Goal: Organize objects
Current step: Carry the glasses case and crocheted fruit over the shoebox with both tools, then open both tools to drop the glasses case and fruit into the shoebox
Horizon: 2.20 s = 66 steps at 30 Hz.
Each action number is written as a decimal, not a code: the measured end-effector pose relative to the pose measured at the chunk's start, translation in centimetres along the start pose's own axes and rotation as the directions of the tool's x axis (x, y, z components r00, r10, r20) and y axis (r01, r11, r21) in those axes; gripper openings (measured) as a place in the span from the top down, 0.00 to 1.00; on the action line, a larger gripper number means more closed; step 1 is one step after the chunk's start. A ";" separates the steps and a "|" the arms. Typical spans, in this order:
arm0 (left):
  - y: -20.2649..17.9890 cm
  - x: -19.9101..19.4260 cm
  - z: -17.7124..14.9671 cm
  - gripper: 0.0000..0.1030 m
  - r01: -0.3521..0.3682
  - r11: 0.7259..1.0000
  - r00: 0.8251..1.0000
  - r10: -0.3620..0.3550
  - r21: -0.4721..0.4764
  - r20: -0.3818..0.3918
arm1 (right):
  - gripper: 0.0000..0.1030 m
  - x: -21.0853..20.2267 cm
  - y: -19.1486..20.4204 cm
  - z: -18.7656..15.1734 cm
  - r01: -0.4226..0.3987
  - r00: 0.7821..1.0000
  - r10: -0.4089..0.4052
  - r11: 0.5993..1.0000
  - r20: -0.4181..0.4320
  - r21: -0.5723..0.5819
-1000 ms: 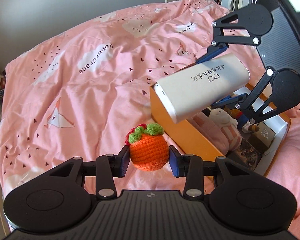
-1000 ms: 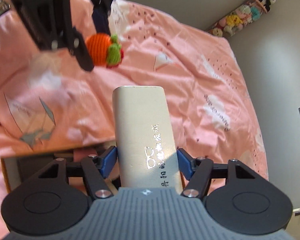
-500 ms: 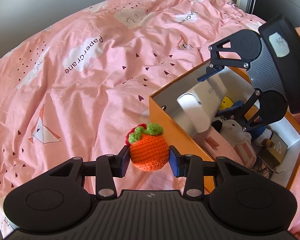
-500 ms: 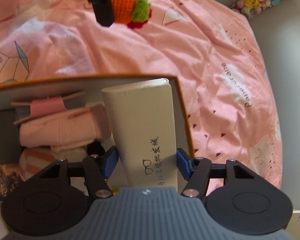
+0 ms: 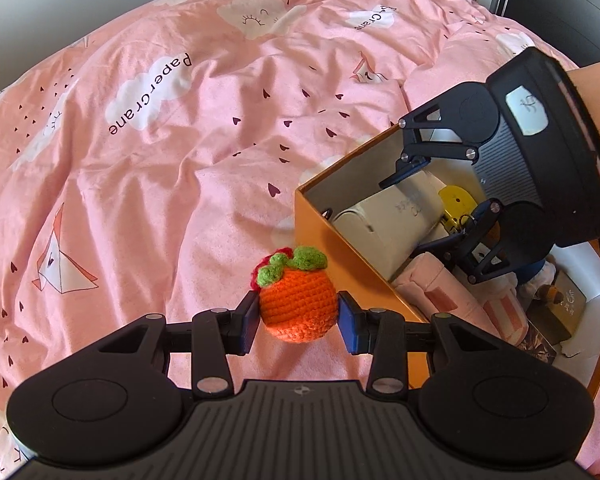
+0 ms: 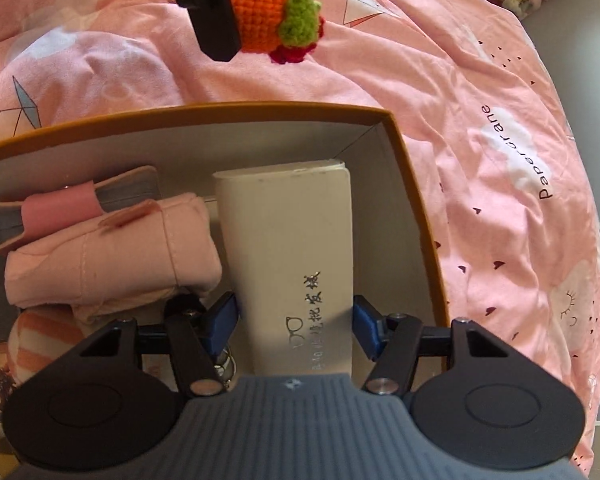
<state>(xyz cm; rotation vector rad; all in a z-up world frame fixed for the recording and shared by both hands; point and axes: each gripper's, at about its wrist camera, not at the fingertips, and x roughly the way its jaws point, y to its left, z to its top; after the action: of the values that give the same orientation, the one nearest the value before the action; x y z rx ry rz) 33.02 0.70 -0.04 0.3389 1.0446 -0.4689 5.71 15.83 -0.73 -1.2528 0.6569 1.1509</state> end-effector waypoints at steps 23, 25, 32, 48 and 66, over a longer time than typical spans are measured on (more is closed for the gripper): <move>-1.8 -1.8 1.8 0.55 0.017 1.000 0.998 -0.018 0.017 0.064 | 0.46 0.3 -3.0 -3.8 -0.083 0.976 0.145 0.937 -0.163 0.340; -2.1 -1.8 2.0 0.55 0.017 1.000 0.998 -0.019 0.021 0.067 | 0.51 0.8 -3.0 -4.2 -0.086 0.968 0.171 0.913 -0.182 0.400; -2.8 -2.4 2.7 0.55 0.025 0.999 0.996 -0.027 0.030 0.089 | 0.69 2.1 -1.8 -4.0 -0.049 0.970 0.136 0.922 -0.203 0.384; -5.7 -1.5 4.7 0.55 0.085 0.992 0.990 -0.094 0.091 0.107 | 0.71 -2.3 -1.4 -4.4 0.087 0.995 -0.054 0.904 -0.090 0.419; -11.6 7.8 7.2 0.55 0.228 0.973 0.970 -0.229 -0.024 -0.085 | 0.62 -10.2 0.8 -9.5 0.306 0.918 -0.392 0.615 -0.054 0.727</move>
<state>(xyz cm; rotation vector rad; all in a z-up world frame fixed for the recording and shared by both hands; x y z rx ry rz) 35.58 -14.28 -4.10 0.2282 1.1777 -0.6576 3.40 3.68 5.69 -0.5726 0.6518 0.5142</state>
